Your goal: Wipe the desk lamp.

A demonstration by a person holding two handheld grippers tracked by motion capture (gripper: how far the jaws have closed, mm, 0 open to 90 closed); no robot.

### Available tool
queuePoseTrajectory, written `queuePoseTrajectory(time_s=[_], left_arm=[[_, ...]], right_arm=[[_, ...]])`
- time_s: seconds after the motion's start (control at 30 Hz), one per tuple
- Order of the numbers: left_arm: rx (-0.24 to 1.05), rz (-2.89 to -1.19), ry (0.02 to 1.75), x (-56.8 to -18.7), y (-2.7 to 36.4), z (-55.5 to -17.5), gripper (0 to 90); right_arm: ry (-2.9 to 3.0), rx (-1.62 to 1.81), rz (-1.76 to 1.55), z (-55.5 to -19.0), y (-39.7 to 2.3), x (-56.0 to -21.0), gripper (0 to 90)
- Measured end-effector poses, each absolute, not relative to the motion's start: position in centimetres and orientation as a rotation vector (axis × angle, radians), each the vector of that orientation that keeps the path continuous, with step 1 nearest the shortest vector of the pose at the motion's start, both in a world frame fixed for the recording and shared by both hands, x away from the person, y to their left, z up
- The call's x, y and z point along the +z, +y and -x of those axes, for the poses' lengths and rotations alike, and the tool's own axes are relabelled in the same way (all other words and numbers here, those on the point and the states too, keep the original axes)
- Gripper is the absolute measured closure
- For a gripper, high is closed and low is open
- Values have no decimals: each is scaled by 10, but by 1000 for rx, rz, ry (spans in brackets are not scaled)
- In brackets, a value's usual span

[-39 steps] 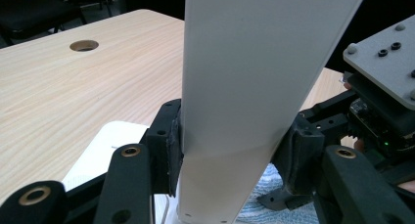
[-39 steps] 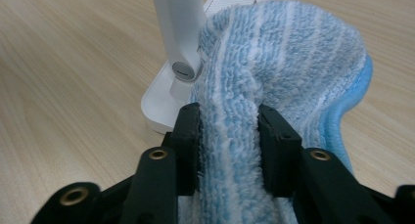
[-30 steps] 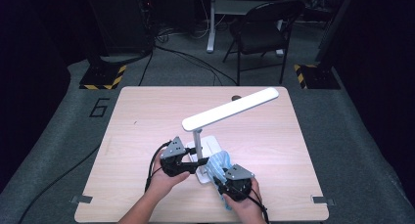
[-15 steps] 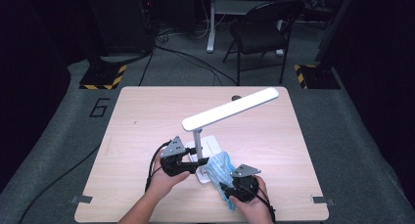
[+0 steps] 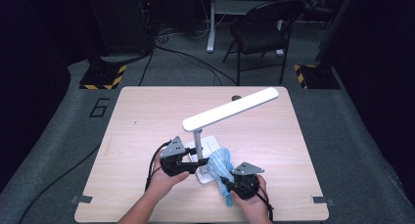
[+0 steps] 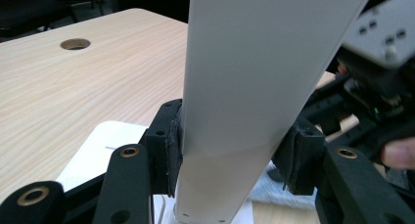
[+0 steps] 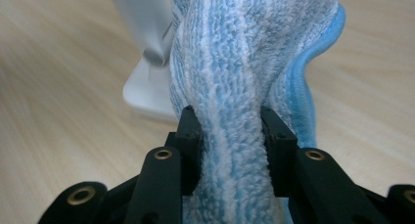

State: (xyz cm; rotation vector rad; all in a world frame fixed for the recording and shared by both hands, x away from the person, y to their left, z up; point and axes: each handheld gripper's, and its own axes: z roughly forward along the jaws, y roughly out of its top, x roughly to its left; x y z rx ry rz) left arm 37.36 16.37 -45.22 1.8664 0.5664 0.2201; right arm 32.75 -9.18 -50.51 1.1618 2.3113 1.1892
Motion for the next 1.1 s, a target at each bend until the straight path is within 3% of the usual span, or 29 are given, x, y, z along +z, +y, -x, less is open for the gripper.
queuePoseTrajectory(time_s=[0.7,1.1], left_arm=[[189,-1870,543,-433,167,-368,452],[191,-1870,551,-423,181,-358,516]], right_arm=[[2363,1106,-1141,-342,-74,-500,662],[2388,1103,-1117,-341,-71,-493,660]])
